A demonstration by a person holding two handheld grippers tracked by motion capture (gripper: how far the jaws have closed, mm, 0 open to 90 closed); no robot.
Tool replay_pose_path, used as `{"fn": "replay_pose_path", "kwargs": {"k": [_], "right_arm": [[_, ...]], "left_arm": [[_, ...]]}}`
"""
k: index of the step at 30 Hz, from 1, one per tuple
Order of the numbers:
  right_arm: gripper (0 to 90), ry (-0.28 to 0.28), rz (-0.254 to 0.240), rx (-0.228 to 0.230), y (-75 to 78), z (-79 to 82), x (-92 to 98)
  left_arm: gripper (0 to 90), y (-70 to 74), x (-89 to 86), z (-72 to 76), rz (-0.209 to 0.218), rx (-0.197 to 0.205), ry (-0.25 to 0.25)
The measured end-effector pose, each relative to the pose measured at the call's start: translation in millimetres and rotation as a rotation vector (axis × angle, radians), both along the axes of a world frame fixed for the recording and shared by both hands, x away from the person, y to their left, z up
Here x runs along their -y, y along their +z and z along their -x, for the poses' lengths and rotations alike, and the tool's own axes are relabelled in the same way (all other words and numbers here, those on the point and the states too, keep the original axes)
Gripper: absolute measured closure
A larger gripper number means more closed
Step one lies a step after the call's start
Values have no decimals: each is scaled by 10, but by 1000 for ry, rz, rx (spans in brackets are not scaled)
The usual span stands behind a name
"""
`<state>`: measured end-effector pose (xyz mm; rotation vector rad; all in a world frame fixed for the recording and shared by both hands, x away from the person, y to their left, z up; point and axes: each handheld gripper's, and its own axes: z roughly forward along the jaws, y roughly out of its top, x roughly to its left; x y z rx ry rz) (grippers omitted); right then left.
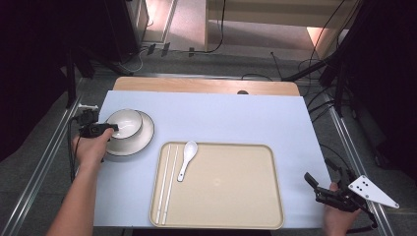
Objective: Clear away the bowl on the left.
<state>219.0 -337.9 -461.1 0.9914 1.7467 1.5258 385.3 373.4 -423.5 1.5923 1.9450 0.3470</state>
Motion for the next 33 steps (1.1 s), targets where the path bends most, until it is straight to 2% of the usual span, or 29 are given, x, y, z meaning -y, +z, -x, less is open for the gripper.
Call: {"fn": "replay_pose_path", "kwargs": {"k": [3,5,8,9,10,12,16,17,19,26,29,33], "right_arm": [[119,-2,0,-1,-3,-1,4],[119,-1,-1,-2,-5,-2,3],[118,-1,4,-1,0,1,-3],[118,-1,3,-1,0,0,-3],[119,-1,2,-3,-2,1,-4],[119,-1,2,-2,-2,2,-2],[118,-4,-2,7,-3,1,11],[119,-5,-1,6,-3,1,11],[119,-4,3,6,-2,-2,6],[119,-4,1,3,4,4,1],[119,-5,0,3,2,4,-1],[119,-3,4,3,4,4,-9]], "left_arm": [[809,0,-5,4,18,11,-13],[810,3,4,13,5,25,-27],[817,1,-17,25,31,46,-27],[820,12,-21,34,30,57,-21],[823,34,-22,46,10,70,-22],[824,43,-24,54,11,77,-23],[824,101,-18,114,-7,119,-56],[824,117,-15,131,1,136,-55],[824,160,-34,174,68,160,-62],[825,231,7,256,69,189,-105],[824,262,62,326,64,215,-125],[825,303,143,402,61,229,-154]]}}
